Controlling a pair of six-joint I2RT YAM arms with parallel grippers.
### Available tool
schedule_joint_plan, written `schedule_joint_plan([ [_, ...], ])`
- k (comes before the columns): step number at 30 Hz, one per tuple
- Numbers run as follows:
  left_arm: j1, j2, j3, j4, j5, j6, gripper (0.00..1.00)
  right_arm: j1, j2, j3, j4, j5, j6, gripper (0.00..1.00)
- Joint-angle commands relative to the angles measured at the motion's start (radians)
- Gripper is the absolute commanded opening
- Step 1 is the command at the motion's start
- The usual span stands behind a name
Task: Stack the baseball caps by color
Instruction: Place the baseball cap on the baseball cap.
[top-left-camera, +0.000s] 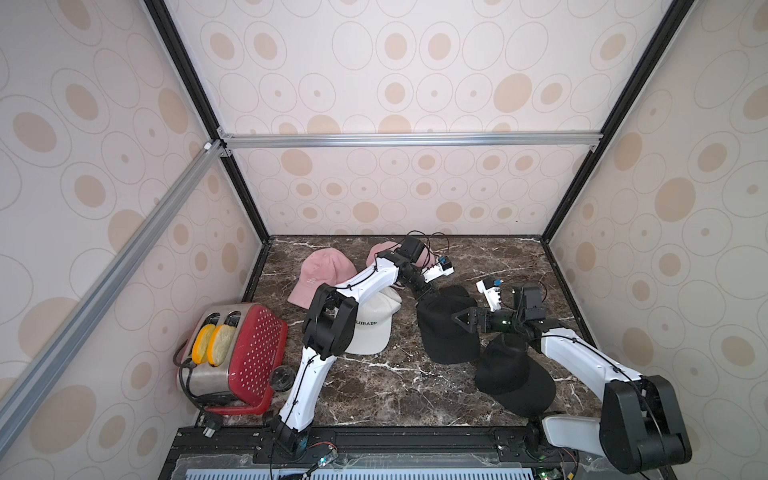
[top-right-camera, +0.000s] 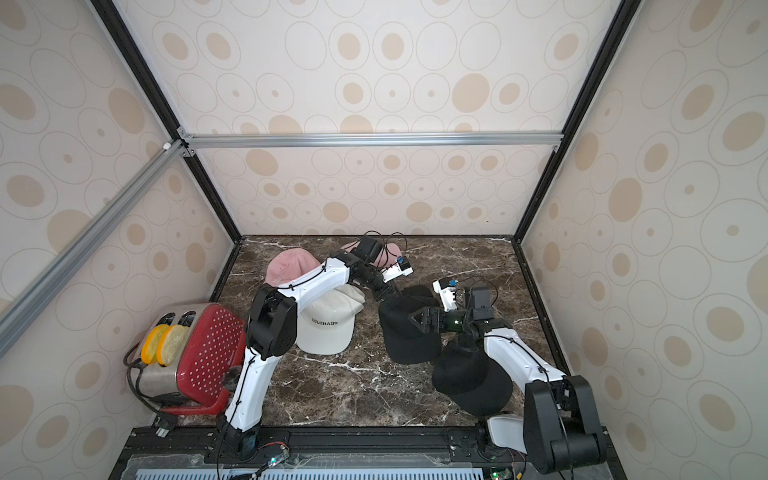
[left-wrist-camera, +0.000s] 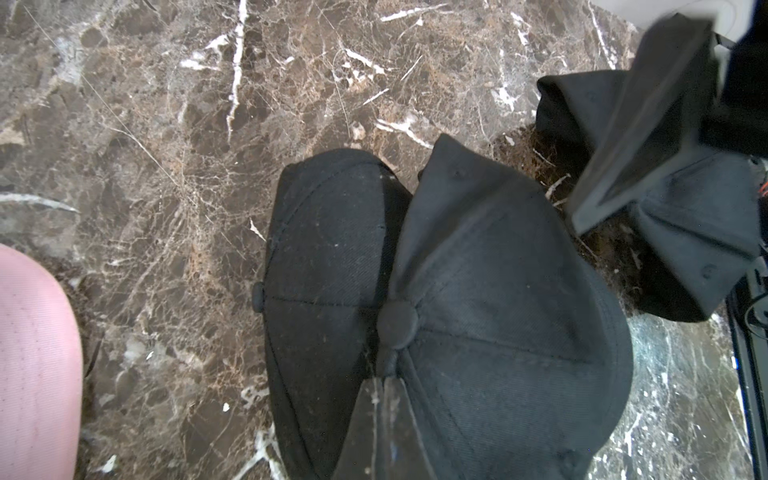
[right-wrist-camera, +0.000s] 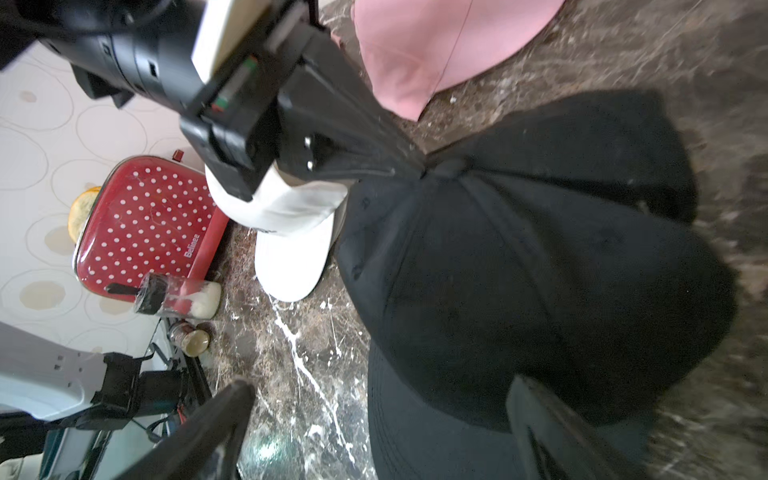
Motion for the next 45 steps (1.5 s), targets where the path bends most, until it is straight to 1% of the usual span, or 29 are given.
schedule_joint_plan([
  [1, 0.009, 0.027, -0.004, 0.006, 0.003, -0.001, 0.0, 0.051, 0.035, -0.004, -0.003, -0.05, -0.017, 1.0],
  [5, 0.011, 0.027, -0.006, 0.049, -0.028, -0.012, 0.0, 0.079, 0.077, -0.022, -0.048, -0.008, -0.031, 1.0],
  [9, 0.021, 0.02, -0.002, 0.091, -0.06, -0.076, 0.0, 0.094, 0.126, -0.045, -0.068, 0.071, -0.023, 1.0],
  [12, 0.023, 0.022, -0.016, 0.132, -0.061, -0.122, 0.0, 0.106, 0.175, -0.047, -0.076, 0.085, -0.014, 1.0],
  [15, 0.021, 0.037, -0.036, 0.129, -0.063, -0.122, 0.0, 0.118, 0.224, -0.052, -0.084, 0.094, -0.012, 1.0],
  [20, 0.022, 0.06, -0.045, 0.077, -0.147, -0.097, 0.0, 0.13, 0.273, -0.066, -0.092, 0.095, -0.01, 1.0],
  [23, 0.021, 0.059, -0.039, 0.059, -0.195, -0.078, 0.0, 0.133, 0.259, -0.058, -0.116, 0.101, -0.019, 1.0],
  [25, 0.022, 0.053, -0.018, 0.039, -0.211, -0.085, 0.0, 0.131, 0.224, -0.042, -0.149, 0.124, -0.032, 1.0],
  [26, 0.022, 0.047, -0.005, 0.023, -0.198, -0.087, 0.03, 0.131, 0.203, -0.03, -0.169, 0.142, -0.039, 1.0],
  [27, 0.022, 0.038, 0.006, 0.022, -0.176, -0.091, 0.1, 0.131, 0.181, -0.021, -0.18, 0.152, -0.041, 1.0],
  [29, 0.022, 0.007, 0.016, -0.025, -0.106, -0.099, 0.22, 0.131, 0.135, -0.001, -0.194, 0.157, -0.039, 1.0],
  [30, 0.021, -0.013, 0.015, -0.03, -0.08, -0.096, 0.33, 0.132, 0.115, 0.009, -0.199, 0.157, -0.035, 1.0],
  [31, 0.022, -0.041, 0.01, -0.027, -0.072, -0.098, 0.49, 0.131, 0.093, 0.019, -0.203, 0.161, -0.028, 1.0],
  [32, 0.024, -0.069, 0.003, -0.017, -0.079, -0.108, 0.56, 0.132, 0.075, 0.03, -0.203, 0.163, -0.02, 1.0],
  [34, 0.027, -0.124, -0.014, 0.005, -0.098, -0.135, 0.66, 0.131, 0.043, 0.046, -0.197, 0.177, -0.005, 1.0],
  [36, 0.034, -0.184, -0.045, 0.068, -0.114, -0.169, 0.72, 0.131, 0.02, 0.061, -0.182, 0.193, 0.006, 1.0],
  [39, 0.036, -0.273, -0.118, 0.144, -0.136, -0.214, 0.85, 0.131, -0.011, 0.083, -0.157, 0.248, 0.021, 1.0],
  [41, 0.035, -0.327, -0.167, 0.199, -0.157, -0.254, 0.99, 0.131, -0.03, 0.093, -0.133, 0.313, 0.031, 1.0],
  [45, 0.036, -0.396, -0.235, 0.27, -0.24, -0.34, 0.99, 0.131, -0.048, 0.106, -0.105, 0.442, 0.03, 1.0],
])
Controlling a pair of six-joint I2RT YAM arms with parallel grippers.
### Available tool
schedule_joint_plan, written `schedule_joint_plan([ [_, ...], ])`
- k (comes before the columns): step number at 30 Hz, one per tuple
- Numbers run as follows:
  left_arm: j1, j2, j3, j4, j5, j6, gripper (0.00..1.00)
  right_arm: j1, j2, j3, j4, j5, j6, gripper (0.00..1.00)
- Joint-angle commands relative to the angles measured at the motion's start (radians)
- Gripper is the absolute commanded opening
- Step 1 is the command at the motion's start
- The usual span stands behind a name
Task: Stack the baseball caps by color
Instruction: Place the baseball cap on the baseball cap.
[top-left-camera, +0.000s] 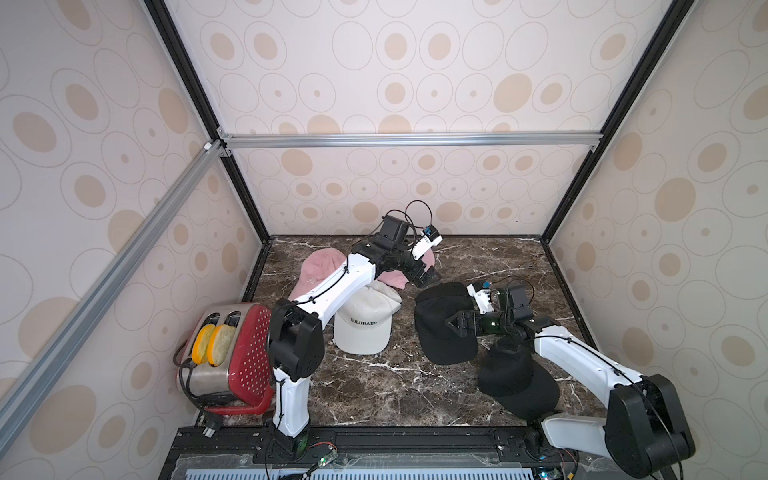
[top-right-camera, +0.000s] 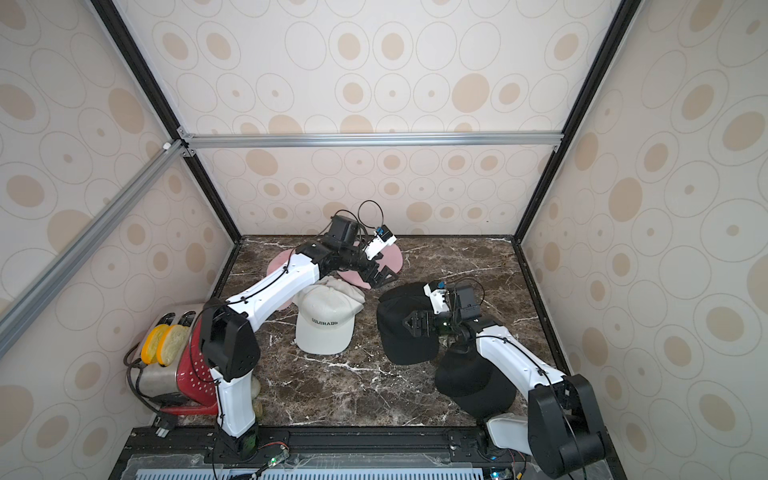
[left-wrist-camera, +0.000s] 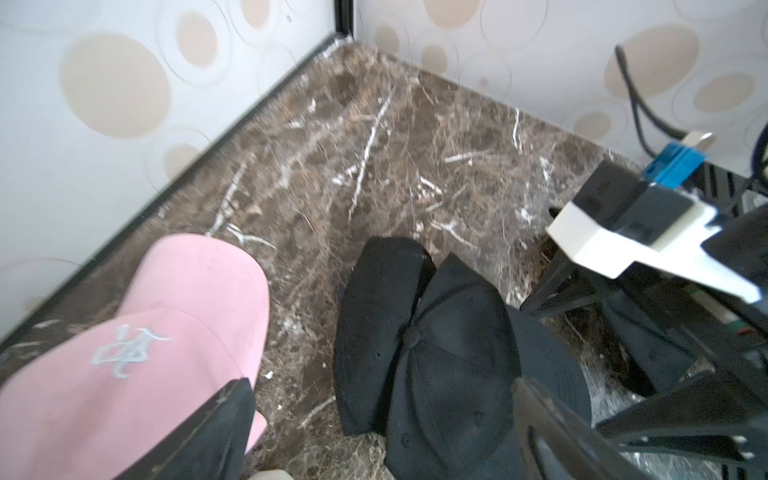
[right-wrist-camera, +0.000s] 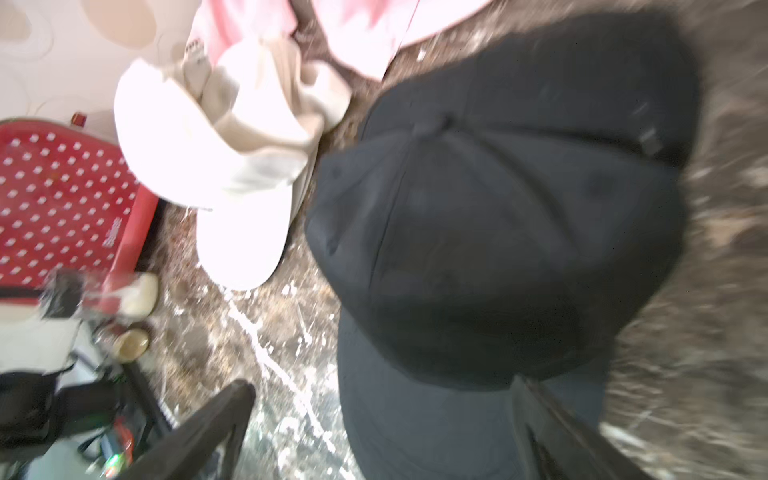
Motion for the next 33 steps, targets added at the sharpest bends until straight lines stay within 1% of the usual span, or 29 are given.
schedule_joint_plan([
  [1, 0.006, -0.03, -0.06, 0.089, -0.098, -0.116, 0.99, 0.005, -0.012, 0.033, 0.006, 0.179, 0.005, 1.0],
  [4, 0.004, -0.078, -0.124, 0.143, -0.194, -0.208, 0.99, 0.003, 0.004, 0.064, -0.02, 0.337, -0.018, 1.0],
  [5, 0.004, -0.098, -0.151, 0.158, -0.223, -0.238, 0.99, -0.003, 0.012, 0.071, -0.007, 0.361, -0.029, 1.0],
  [9, -0.014, -0.188, -0.275, 0.232, -0.31, -0.326, 0.99, -0.04, 0.062, 0.126, 0.047, 0.332, -0.024, 1.0],
  [13, -0.075, -0.301, -0.443, 0.345, -0.438, -0.406, 0.99, -0.049, 0.166, 0.219, 0.034, 0.29, -0.018, 1.0],
  [15, -0.099, -0.367, -0.538, 0.399, -0.458, -0.457, 0.99, -0.054, 0.21, 0.264, 0.035, 0.277, -0.026, 1.0],
  [17, -0.101, -0.433, -0.658, 0.502, -0.4, -0.529, 0.99, -0.061, 0.258, 0.317, 0.045, 0.258, -0.06, 1.0],
  [19, -0.104, -0.489, -0.813, 0.657, -0.29, -0.572, 0.99, -0.077, 0.329, 0.39, 0.027, 0.215, -0.098, 1.0],
  [21, -0.121, -0.517, -0.921, 0.746, -0.244, -0.6, 0.99, -0.093, 0.402, 0.472, -0.03, 0.16, -0.127, 1.0],
  [22, -0.138, -0.523, -0.957, 0.757, -0.227, -0.591, 0.99, -0.1, 0.441, 0.514, -0.062, 0.129, -0.142, 1.0],
  [25, -0.213, -0.52, -1.015, 0.741, -0.19, -0.522, 0.99, -0.107, 0.553, 0.644, -0.182, 0.044, -0.184, 1.0],
  [28, -0.302, -0.506, -1.039, 0.739, -0.168, -0.463, 0.99, -0.106, 0.629, 0.745, -0.282, 0.013, -0.222, 0.99],
  [32, -0.403, -0.438, -1.002, 0.67, -0.102, -0.38, 0.99, -0.106, 0.671, 0.797, -0.314, -0.008, -0.256, 0.98],
  [33, -0.425, -0.41, -0.985, 0.641, -0.102, -0.358, 0.99, -0.107, 0.677, 0.802, -0.313, -0.013, -0.26, 0.98],
])
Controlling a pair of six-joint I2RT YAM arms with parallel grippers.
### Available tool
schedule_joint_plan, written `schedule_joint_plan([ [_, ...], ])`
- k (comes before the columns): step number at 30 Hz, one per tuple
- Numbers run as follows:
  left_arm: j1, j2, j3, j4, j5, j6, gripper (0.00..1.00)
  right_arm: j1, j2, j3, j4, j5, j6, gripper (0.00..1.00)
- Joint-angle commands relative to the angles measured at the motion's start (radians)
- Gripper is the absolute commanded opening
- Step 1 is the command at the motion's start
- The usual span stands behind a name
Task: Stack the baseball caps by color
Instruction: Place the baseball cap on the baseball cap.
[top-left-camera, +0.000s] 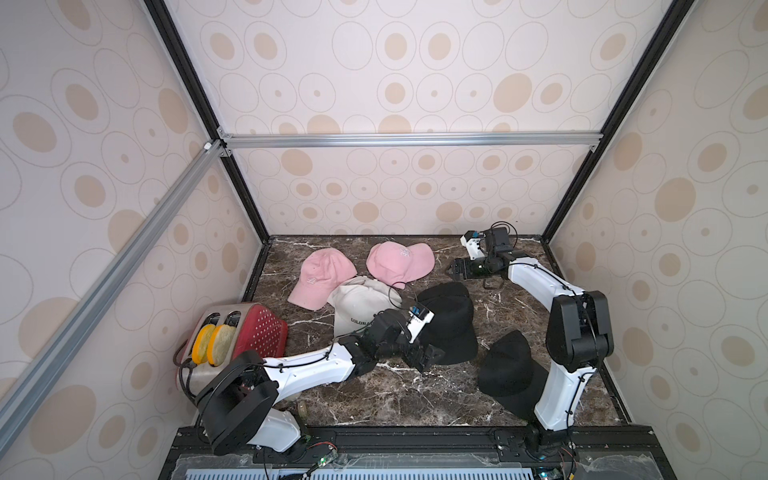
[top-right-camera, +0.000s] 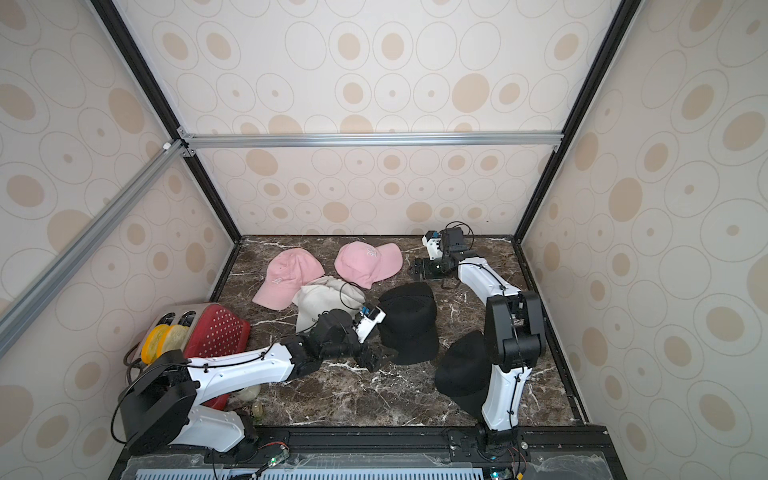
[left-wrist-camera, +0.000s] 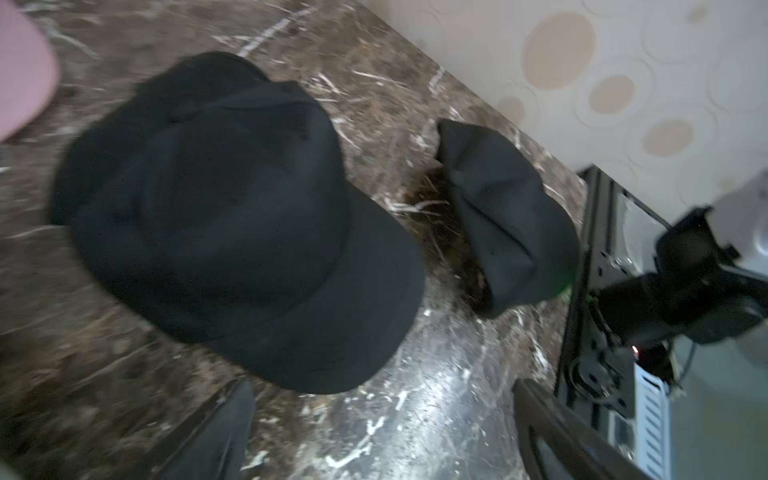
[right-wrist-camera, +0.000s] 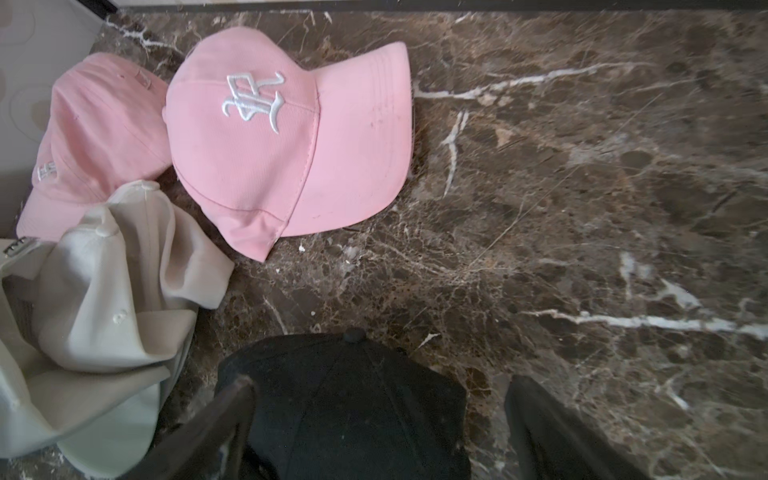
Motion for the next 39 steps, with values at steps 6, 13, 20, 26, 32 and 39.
schedule_joint_plan([
  [6, -0.14, 0.229, 0.19, -0.251, 0.043, 0.243, 0.99, 0.001, 0.033, 0.044, -0.086, -0.04, -0.047, 0.99],
  [13, -0.196, 0.343, 0.292, -0.335, 0.045, 0.288, 0.99, 0.0, 0.04, 0.031, -0.07, -0.04, -0.041, 0.99],
  [20, -0.251, 0.43, 0.36, -0.377, -0.068, 0.304, 0.99, 0.0, 0.089, 0.084, -0.111, -0.075, -0.073, 0.99],
  [26, -0.252, 0.521, 0.417, -0.38, -0.185, 0.277, 0.99, 0.0, 0.144, 0.137, -0.178, -0.148, -0.105, 0.98],
  [32, -0.251, 0.537, 0.431, -0.366, -0.224, 0.257, 0.99, 0.002, 0.176, 0.143, -0.227, -0.186, -0.104, 0.98],
  [39, -0.221, 0.527, 0.418, -0.334, -0.243, 0.235, 0.99, 0.001, 0.128, 0.073, -0.209, -0.197, -0.097, 0.98],
])
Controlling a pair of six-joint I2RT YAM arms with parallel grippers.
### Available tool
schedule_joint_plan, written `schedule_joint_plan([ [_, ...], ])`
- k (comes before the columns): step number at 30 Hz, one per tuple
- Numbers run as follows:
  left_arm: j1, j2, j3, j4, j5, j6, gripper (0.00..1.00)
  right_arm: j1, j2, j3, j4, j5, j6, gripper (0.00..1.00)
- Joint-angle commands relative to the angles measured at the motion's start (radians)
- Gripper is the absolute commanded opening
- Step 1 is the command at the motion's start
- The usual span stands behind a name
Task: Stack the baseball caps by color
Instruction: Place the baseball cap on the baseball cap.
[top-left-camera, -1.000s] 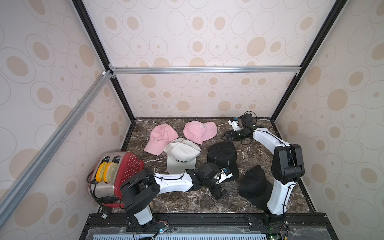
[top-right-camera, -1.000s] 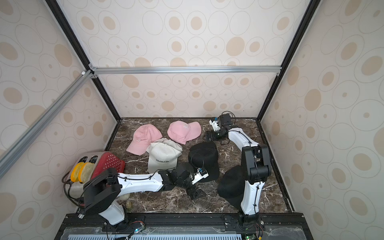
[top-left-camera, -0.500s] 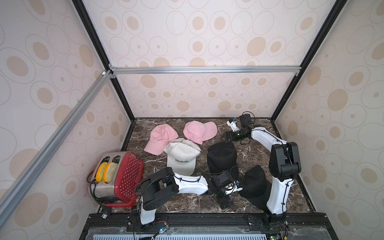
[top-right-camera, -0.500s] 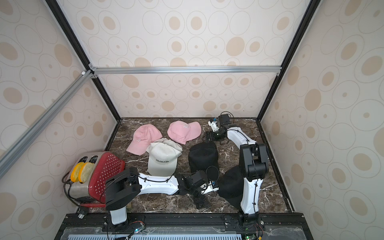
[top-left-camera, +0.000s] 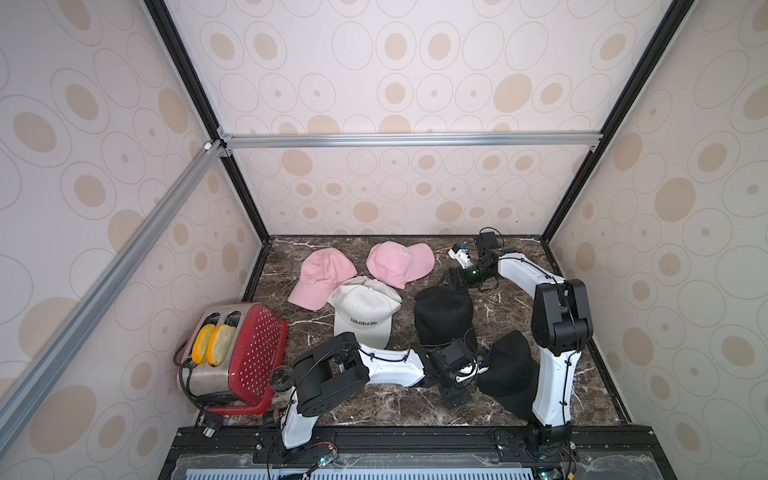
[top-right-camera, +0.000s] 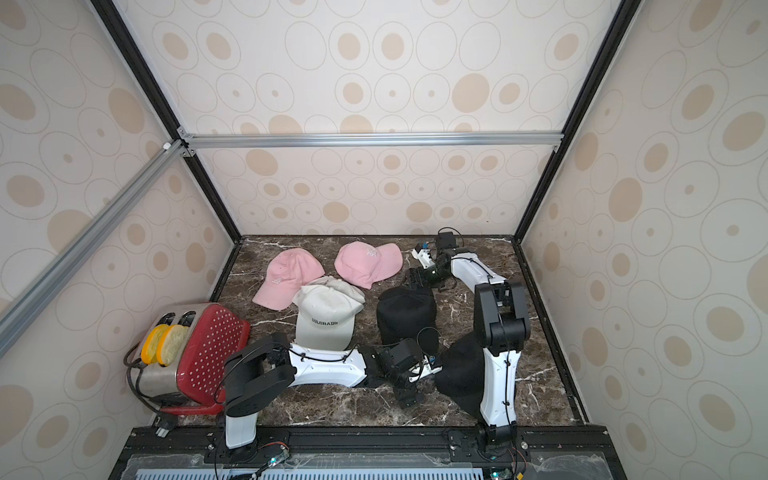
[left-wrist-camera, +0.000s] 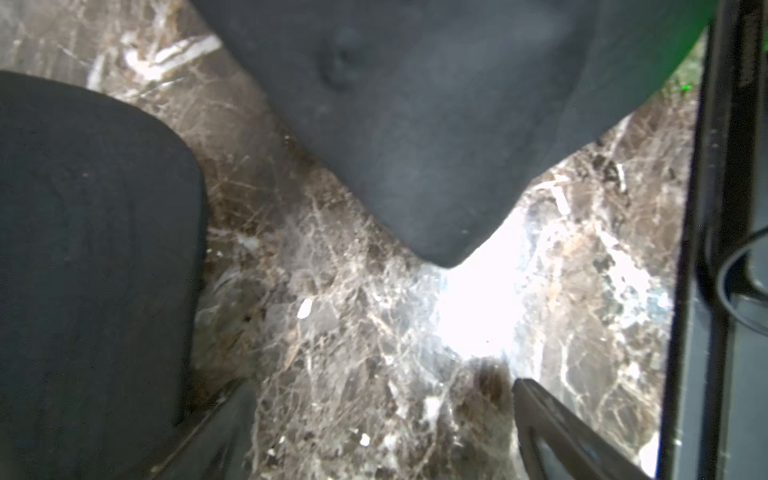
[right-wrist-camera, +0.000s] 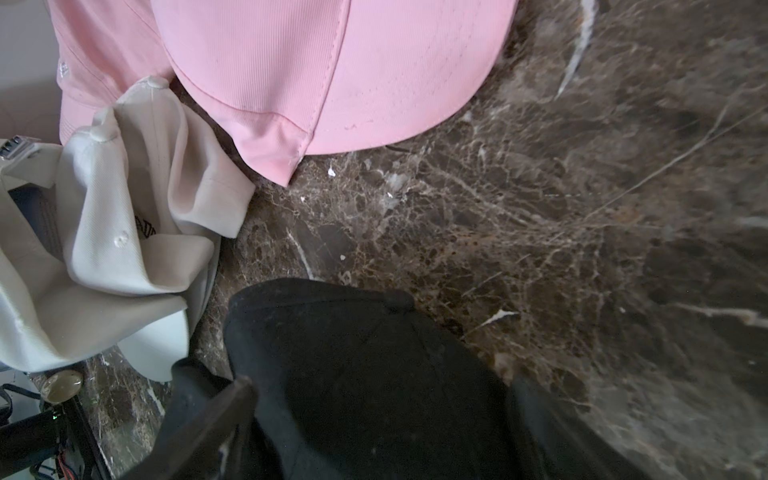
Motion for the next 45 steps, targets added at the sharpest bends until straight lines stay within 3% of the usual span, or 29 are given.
schedule_joint_plan([
  [1, 0.027, 0.024, 0.002, -0.013, -0.037, -0.032, 0.99, 0.001, -0.04, -0.041, -0.02, -0.029, 0.0, 0.98],
  [12, 0.039, 0.011, -0.001, -0.005, -0.03, -0.028, 0.99, 0.004, -0.051, -0.059, -0.026, -0.061, 0.005, 0.98],
  [19, 0.038, -0.098, -0.069, 0.01, 0.079, -0.042, 0.99, 0.012, -0.073, -0.103, -0.014, -0.043, 0.03, 0.98],
  [28, 0.039, -0.11, -0.103, -0.013, 0.047, -0.027, 0.99, 0.022, -0.102, -0.155, 0.029, -0.061, 0.086, 0.98],
  [31, 0.04, -0.121, -0.103, -0.01, 0.072, -0.03, 0.99, 0.025, -0.106, -0.152, 0.028, -0.027, 0.096, 0.98],
  [37, 0.04, -0.17, -0.109, -0.011, 0.11, -0.03, 0.99, 0.016, -0.153, -0.17, 0.107, 0.157, 0.159, 0.99],
  [45, 0.04, -0.216, -0.121, -0.029, 0.107, -0.022, 0.99, -0.014, -0.201, -0.13, 0.147, 0.142, 0.188, 0.99],
])
